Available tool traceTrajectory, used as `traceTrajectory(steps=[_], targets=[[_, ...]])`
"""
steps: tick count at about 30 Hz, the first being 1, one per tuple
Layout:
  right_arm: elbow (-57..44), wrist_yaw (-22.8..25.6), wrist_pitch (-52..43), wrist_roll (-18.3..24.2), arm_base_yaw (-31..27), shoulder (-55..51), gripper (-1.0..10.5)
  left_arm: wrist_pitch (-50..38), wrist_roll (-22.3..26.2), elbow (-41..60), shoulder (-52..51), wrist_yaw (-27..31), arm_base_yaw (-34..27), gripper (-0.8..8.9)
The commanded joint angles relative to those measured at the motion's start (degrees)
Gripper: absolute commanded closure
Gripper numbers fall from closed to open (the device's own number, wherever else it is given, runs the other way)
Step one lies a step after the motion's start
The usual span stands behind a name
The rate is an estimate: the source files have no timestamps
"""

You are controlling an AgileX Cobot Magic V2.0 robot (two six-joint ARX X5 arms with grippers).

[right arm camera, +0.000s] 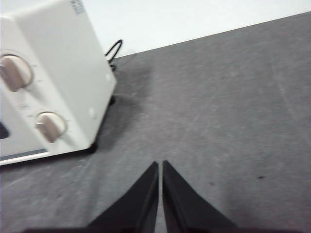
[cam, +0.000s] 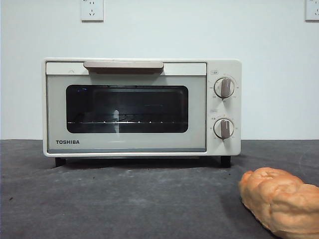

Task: The left arm flap open the oven, the right arm pick bread and place it into oven, the left arm flap close the oven

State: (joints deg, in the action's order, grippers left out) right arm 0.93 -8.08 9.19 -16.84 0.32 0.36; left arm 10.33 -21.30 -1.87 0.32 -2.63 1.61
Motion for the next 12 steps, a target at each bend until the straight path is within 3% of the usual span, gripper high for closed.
traceTrajectory(steps=[1, 5, 12], targets=[[0.66, -1.05, -0.33, -2.80, -0.02, -0.15, 9.4, 0.46, -5.57, -0.61, -0.13, -0.39, -0.09, 7.98], [3.65, -0.94, -0.13, -3.96, -0.02, -0.15, 9.4, 1.40, -8.96, -4.09, 0.02, -0.66, -0.09, 7.97], [11.89, -0.92, 0.85, -3.89, -0.02, 0.26, 9.4, 5.55, -8.48, -13.73, 3.26, -3.39, -0.09, 7.97]])
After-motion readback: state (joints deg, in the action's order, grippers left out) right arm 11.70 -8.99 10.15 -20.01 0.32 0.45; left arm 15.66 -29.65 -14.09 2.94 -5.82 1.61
